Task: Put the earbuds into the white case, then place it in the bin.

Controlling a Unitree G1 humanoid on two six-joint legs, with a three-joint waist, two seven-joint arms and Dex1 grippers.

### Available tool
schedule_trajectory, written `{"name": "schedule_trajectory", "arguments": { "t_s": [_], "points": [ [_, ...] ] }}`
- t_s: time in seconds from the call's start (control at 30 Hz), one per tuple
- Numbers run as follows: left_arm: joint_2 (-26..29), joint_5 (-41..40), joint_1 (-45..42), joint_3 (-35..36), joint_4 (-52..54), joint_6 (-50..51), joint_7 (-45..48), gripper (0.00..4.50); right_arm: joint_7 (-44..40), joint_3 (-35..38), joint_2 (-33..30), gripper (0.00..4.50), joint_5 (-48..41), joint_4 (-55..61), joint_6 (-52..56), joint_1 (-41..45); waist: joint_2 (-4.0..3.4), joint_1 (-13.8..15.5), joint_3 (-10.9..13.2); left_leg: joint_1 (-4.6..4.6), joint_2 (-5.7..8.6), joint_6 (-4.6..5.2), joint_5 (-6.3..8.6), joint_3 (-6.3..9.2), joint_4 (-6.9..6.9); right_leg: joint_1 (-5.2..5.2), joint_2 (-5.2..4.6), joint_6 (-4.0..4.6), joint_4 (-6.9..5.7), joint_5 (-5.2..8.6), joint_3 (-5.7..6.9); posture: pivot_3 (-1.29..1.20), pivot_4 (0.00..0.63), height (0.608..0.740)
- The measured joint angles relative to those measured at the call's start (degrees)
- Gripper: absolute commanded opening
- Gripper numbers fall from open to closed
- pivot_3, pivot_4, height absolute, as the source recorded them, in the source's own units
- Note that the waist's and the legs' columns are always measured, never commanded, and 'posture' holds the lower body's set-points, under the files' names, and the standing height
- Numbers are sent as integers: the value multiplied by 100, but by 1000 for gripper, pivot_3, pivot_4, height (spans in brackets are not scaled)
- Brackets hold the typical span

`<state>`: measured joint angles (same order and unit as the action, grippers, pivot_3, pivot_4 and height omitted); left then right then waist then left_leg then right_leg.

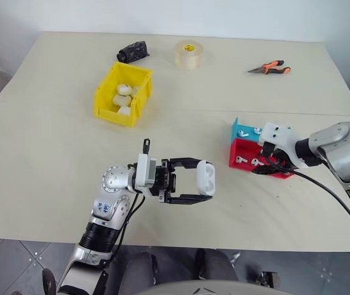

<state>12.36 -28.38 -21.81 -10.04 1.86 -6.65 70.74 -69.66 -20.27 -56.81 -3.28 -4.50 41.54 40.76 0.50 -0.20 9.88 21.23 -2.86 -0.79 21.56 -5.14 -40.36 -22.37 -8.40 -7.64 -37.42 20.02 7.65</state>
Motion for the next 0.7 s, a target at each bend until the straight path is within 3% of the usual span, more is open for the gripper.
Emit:
{"name": "schedule_trajectory", "arguments": {
  "t_s": [0.7],
  "points": [
    [12,37,-28,-4,-1,0,-13,2806,-47,5,304,1944,417,-150,-216,138,0,-17,0,-3,-1,0,0,-1,0,1,0,0,-1,0,0,0,150,740]
  ]
}}
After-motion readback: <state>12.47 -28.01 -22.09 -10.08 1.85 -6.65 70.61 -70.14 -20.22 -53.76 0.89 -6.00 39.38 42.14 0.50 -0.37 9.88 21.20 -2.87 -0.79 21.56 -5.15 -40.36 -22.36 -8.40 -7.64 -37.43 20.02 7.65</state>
